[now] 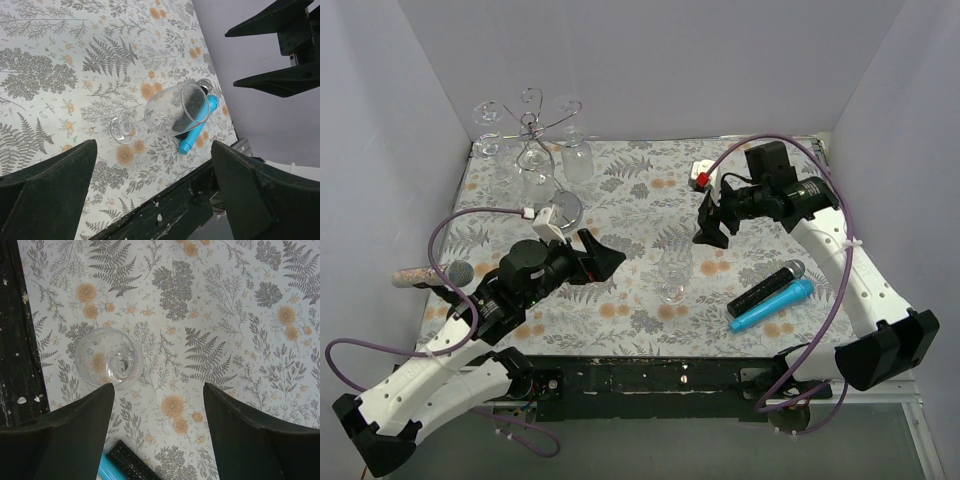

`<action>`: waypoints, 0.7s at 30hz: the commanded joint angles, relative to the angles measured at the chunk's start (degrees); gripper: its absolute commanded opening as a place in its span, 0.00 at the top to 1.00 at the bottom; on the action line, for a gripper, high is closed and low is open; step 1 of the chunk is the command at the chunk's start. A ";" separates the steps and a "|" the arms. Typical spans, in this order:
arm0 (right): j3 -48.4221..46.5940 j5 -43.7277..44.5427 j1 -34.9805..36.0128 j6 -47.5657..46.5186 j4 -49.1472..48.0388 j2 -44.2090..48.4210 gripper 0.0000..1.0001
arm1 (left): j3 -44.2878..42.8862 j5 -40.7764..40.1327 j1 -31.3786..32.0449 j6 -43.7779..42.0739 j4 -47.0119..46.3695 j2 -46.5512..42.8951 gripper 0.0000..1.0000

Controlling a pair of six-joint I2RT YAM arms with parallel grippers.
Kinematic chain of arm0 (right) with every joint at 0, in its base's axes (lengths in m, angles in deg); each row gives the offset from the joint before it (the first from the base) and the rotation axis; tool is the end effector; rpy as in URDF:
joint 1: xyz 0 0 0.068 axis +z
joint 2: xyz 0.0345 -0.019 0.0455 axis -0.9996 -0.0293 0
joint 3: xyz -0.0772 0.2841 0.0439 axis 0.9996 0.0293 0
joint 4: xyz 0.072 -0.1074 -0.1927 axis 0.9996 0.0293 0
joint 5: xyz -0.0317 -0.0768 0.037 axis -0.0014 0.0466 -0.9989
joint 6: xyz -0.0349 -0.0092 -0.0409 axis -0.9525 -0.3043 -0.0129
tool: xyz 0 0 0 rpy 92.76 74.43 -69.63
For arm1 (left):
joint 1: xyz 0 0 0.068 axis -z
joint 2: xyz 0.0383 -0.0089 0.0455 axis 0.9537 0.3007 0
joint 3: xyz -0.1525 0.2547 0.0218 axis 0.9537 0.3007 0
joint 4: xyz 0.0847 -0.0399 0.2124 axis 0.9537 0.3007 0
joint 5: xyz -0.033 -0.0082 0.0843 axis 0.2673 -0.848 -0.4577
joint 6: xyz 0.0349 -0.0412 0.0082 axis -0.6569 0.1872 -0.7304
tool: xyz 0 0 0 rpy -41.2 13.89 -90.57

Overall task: Place the wine glass upside down on the wine glass rack
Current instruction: Pick up the wine glass at the center of the board.

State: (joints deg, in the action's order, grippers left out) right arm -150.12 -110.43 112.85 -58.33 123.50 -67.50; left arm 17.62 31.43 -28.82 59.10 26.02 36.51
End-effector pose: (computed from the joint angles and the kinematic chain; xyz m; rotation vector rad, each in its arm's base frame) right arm 0.2013 0.1157 0.4073 -1.4389 1.6897 0.5888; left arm 0.0850 -0.0785 0.3427 -0.7214 2.0164 -1.3617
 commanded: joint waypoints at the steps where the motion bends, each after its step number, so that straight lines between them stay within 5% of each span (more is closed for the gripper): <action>1: -3.21 2.65 1.65 0.57 0.39 -0.85 0.20 | 1.18 -3.26 0.18 -0.79 1.07 -1.79 0.02; 21: -7.70 6.26 5.79 0.48 1.62 -4.63 0.20 | 3.99 -5.54 0.18 0.52 1.86 -4.08 0.02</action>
State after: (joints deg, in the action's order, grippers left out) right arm -155.13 -104.05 118.10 -58.42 124.63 -72.12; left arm 20.77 27.41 -28.82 59.47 27.55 33.41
